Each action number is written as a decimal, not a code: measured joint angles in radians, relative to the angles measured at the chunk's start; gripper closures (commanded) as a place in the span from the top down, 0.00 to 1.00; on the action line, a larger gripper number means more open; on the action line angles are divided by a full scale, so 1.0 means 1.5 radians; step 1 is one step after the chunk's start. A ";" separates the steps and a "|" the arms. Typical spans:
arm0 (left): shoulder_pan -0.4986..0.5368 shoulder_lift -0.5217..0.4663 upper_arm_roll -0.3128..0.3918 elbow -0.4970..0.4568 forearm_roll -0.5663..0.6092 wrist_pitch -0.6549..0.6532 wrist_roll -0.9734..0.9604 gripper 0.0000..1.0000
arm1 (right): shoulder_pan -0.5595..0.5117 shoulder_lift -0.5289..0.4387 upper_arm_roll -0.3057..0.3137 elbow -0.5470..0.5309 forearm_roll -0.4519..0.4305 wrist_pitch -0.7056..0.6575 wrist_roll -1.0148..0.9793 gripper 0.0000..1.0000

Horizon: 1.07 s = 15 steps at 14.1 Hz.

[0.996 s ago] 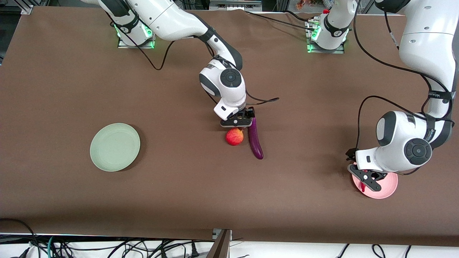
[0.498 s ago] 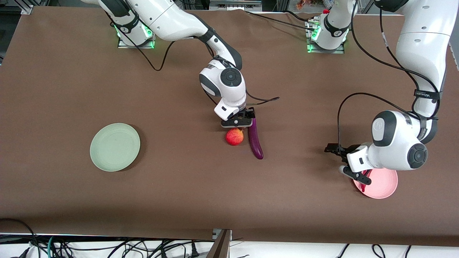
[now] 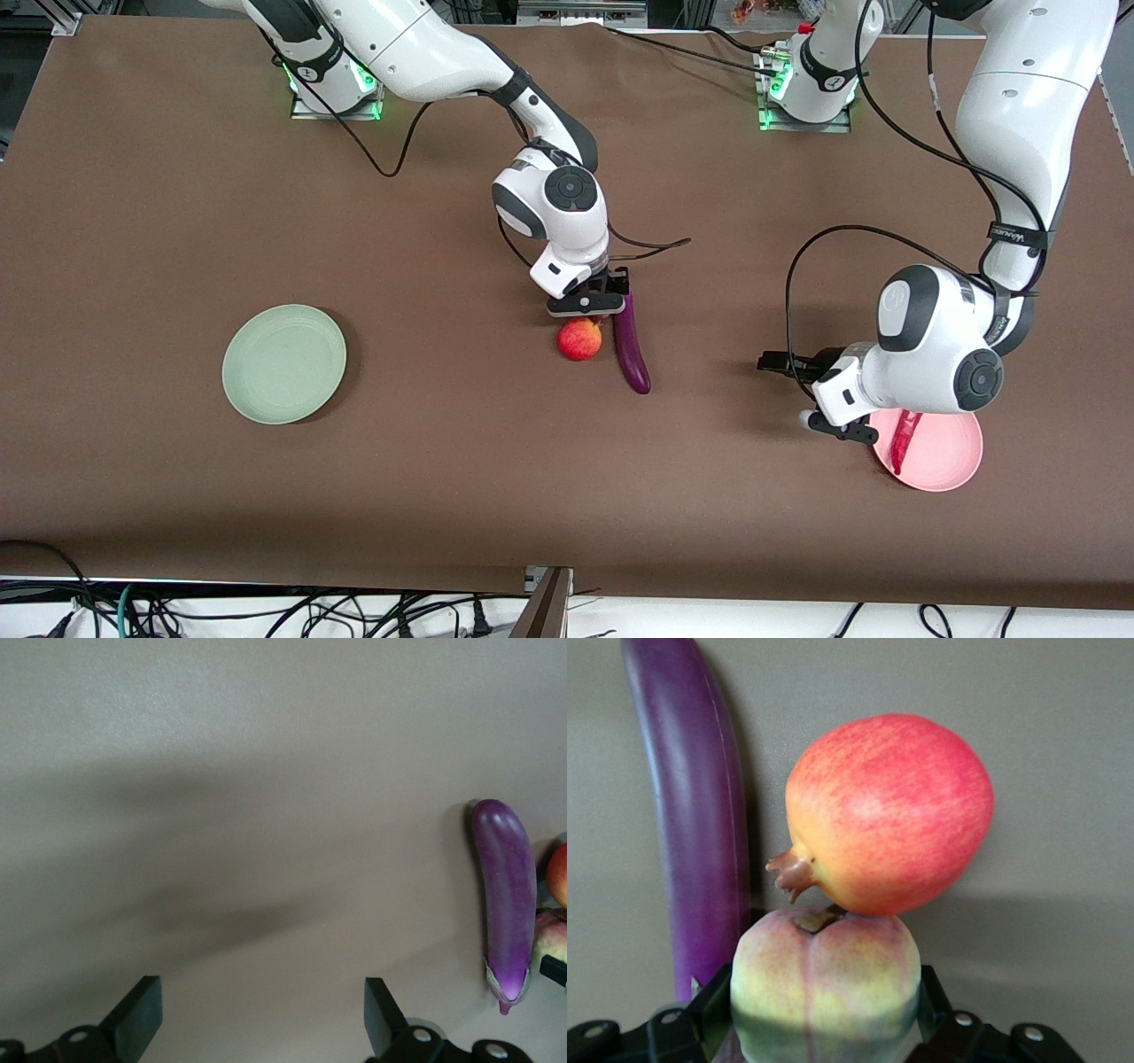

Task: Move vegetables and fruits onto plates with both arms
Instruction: 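Move the left gripper to the eggplant while the right gripper lifts the peach, then carry the peach to the green plate while the left gripper grasps the eggplant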

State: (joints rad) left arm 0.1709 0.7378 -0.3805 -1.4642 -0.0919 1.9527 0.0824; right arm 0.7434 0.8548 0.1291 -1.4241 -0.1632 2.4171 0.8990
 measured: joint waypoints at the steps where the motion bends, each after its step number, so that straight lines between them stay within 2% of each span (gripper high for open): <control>1: -0.002 0.000 -0.001 -0.001 0.000 0.000 -0.013 1.00 | 0.000 0.000 0.000 0.000 0.000 0.000 0.000 0.49; 5: -0.045 0.000 -0.011 -0.006 -0.011 0.004 -0.112 1.00 | -0.009 -0.012 -0.010 0.011 0.000 -0.027 -0.005 0.49; 10: -0.100 0.002 -0.011 -0.029 -0.059 0.055 -0.214 1.00 | -0.059 -0.108 -0.012 0.022 0.000 -0.240 -0.087 0.49; 15: -0.143 0.006 -0.012 -0.121 -0.151 0.226 -0.219 1.00 | -0.163 -0.179 -0.017 0.020 0.001 -0.403 -0.252 0.49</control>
State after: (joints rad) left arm -0.0432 0.7466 -0.3986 -1.6463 -0.3188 2.2924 -0.2461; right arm 0.4982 0.5863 0.1037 -1.3936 -0.1620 1.8122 0.5204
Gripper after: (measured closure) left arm 0.000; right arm 0.154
